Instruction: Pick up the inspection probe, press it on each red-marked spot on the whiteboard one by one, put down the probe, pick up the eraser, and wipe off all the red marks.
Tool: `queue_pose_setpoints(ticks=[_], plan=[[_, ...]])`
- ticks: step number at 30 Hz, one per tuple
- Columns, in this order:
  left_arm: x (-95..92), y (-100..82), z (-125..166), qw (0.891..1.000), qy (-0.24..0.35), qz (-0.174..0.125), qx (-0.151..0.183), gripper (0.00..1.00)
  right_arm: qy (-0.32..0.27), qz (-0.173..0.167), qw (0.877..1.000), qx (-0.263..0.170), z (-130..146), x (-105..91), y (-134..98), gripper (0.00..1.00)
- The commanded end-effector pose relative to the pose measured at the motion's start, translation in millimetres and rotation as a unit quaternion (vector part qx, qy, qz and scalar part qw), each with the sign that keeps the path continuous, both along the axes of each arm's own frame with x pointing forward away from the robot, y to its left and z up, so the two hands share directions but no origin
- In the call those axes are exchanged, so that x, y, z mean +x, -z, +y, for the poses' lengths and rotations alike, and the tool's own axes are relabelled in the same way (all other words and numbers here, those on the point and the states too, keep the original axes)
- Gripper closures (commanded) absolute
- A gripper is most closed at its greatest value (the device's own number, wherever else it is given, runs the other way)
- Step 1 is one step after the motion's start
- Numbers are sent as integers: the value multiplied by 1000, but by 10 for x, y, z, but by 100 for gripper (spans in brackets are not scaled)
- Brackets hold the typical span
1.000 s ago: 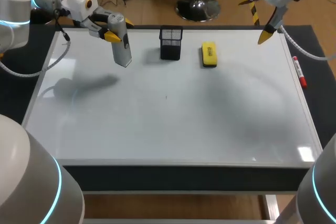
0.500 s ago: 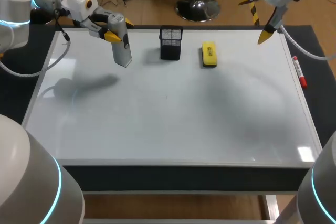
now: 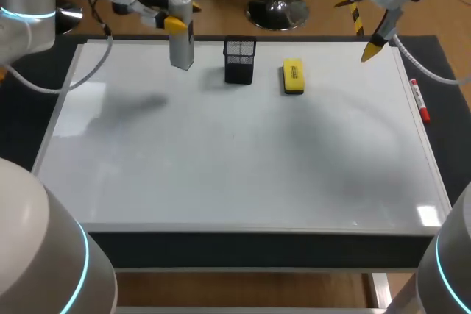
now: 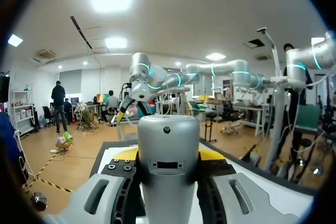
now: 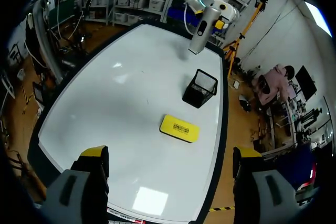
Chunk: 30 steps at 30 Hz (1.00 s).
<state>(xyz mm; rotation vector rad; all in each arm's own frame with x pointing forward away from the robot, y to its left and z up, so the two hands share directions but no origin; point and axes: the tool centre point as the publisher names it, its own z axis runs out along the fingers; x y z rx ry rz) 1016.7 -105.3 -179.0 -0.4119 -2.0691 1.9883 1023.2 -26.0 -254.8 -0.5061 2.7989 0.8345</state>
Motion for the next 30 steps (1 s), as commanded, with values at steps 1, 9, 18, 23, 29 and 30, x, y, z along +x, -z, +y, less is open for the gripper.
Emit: queue_pose_setpoints(ticks=[1,9,18,23,29,30], plan=[[-43,-148,-96,999,-49,-3,18,100,-1,0,1000,-2,-5,4,-7,0],[115,-321,-311,997,-79,-3,9,100,-1,0,1000,-2,-5,4,-7,0],[289,-440,-631,994,-106,7,-12,100,-1,0,1000,-2,-5,4,-7,0],[388,-428,-761,990,-139,20,-27,100,-1,0,1000,-2,-5,4,-7,0],[429,-367,-886,990,-134,23,-29,100,-1,0,1000,-2,-5,4,-7,0],[431,-357,-904,991,-128,27,-33,100,-1,0,1000,-2,-5,4,-7,0]])
